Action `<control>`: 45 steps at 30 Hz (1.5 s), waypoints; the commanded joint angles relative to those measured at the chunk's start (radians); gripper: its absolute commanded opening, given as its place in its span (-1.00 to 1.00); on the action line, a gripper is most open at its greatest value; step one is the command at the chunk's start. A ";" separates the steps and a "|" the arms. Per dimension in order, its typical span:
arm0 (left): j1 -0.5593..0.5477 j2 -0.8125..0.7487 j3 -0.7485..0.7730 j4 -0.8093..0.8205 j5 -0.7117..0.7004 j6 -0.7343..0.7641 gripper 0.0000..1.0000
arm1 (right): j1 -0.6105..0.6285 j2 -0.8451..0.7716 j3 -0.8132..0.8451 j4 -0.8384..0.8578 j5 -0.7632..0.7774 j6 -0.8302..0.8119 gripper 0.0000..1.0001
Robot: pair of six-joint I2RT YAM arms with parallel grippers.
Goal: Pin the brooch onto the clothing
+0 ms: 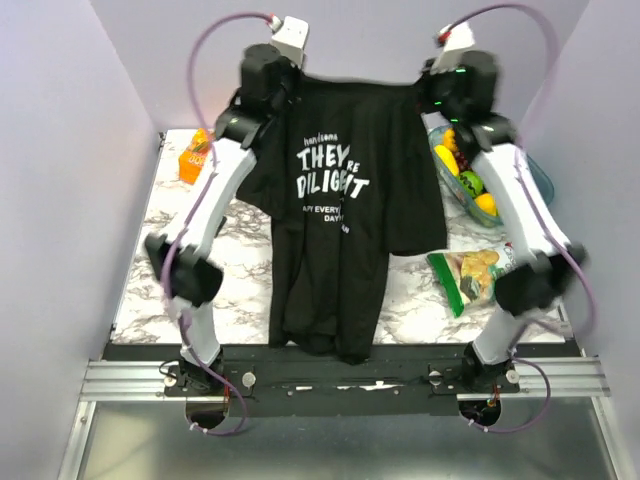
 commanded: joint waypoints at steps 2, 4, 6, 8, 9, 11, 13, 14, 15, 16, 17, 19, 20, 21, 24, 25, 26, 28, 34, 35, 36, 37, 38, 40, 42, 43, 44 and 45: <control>0.082 0.450 0.349 -0.333 -0.060 -0.026 0.80 | -0.058 0.441 0.261 -0.105 0.082 0.063 -0.26; 0.085 0.496 0.358 -0.332 -0.055 -0.066 0.97 | -0.064 0.614 0.435 -0.201 0.059 0.070 0.81; 0.084 0.483 0.326 -0.321 -0.045 -0.099 0.97 | -0.063 0.667 0.499 -0.257 0.008 0.085 1.00; 0.082 0.400 0.192 -0.268 -0.006 -0.122 0.98 | -0.061 0.613 0.380 -0.244 -0.016 0.111 1.00; 0.082 0.366 0.139 -0.249 0.020 -0.135 0.98 | -0.060 0.570 0.305 -0.213 -0.039 0.119 1.00; 0.081 0.261 -0.025 -0.206 0.057 -0.184 0.98 | -0.057 0.412 0.040 -0.092 -0.064 0.140 1.00; 0.081 0.153 -0.190 -0.179 0.101 -0.224 0.98 | -0.043 0.312 -0.119 -0.017 -0.078 0.152 1.00; 0.081 0.121 -0.246 -0.168 0.114 -0.242 0.97 | -0.040 0.273 -0.172 -0.013 -0.072 0.177 1.00; 0.079 0.087 -0.301 -0.160 0.129 -0.286 0.97 | -0.038 0.206 -0.276 -0.013 -0.058 0.194 0.99; 0.079 0.025 -0.412 -0.142 0.167 -0.302 0.97 | -0.038 0.178 -0.318 -0.032 -0.046 0.209 0.98; 0.076 -0.006 -0.470 -0.134 0.195 -0.320 0.98 | -0.037 0.154 -0.367 -0.044 -0.032 0.223 0.97; 0.068 -0.095 -0.633 -0.101 0.210 -0.377 0.97 | -0.037 0.091 -0.484 -0.082 0.008 0.237 0.92; 0.065 -0.122 -0.684 -0.088 0.251 -0.389 0.97 | -0.038 0.069 -0.518 -0.092 0.016 0.240 0.91; 0.059 -0.146 -0.730 -0.076 0.270 -0.399 0.97 | -0.037 0.054 -0.550 -0.098 0.032 0.240 0.85; 0.010 -0.221 -0.858 -0.083 0.313 -0.426 0.97 | -0.037 0.003 -0.654 -0.141 0.078 0.251 0.65; -0.008 -0.253 -0.905 -0.102 0.309 -0.422 0.97 | -0.038 -0.008 -0.687 -0.168 0.094 0.251 0.61; -0.028 -0.272 -0.930 -0.108 0.296 -0.425 0.97 | -0.037 -0.027 -0.708 -0.174 0.109 0.252 0.56; -0.088 -0.324 -1.010 -0.116 0.259 -0.440 0.97 | -0.038 -0.047 -0.739 -0.185 0.138 0.255 0.48; -0.204 -0.479 -1.313 0.088 0.235 -0.612 0.96 | -0.037 -0.023 -0.822 -0.194 0.157 0.278 0.40; -0.221 -0.487 -1.334 0.102 0.235 -0.626 0.95 | -0.037 -0.009 -0.822 -0.201 0.160 0.281 0.40; -0.231 -0.496 -1.353 0.113 0.233 -0.645 0.93 | -0.038 0.018 -0.816 -0.208 0.175 0.286 0.38; -0.235 -0.505 -1.378 0.127 0.224 -0.650 0.93 | -0.038 0.029 -0.814 -0.216 0.186 0.289 0.36; -0.247 -0.511 -1.387 0.130 0.218 -0.656 0.93 | -0.038 0.038 -0.813 -0.219 0.195 0.293 0.34; -0.254 -0.531 -1.412 0.151 0.213 -0.667 0.93 | -0.040 0.061 -0.810 -0.225 0.212 0.297 0.31; -0.252 -0.545 -1.430 0.173 0.210 -0.675 0.93 | -0.040 0.075 -0.807 -0.225 0.207 0.301 0.28; -0.252 -0.559 -1.450 0.193 0.209 -0.681 0.93 | -0.040 0.090 -0.803 -0.227 0.207 0.303 0.25; -0.254 -0.567 -1.456 0.197 0.203 -0.684 0.93 | -0.041 0.098 -0.802 -0.228 0.203 0.307 0.23; -0.252 -0.570 -1.463 0.202 0.201 -0.689 0.93 | -0.040 0.104 -0.799 -0.231 0.203 0.310 0.20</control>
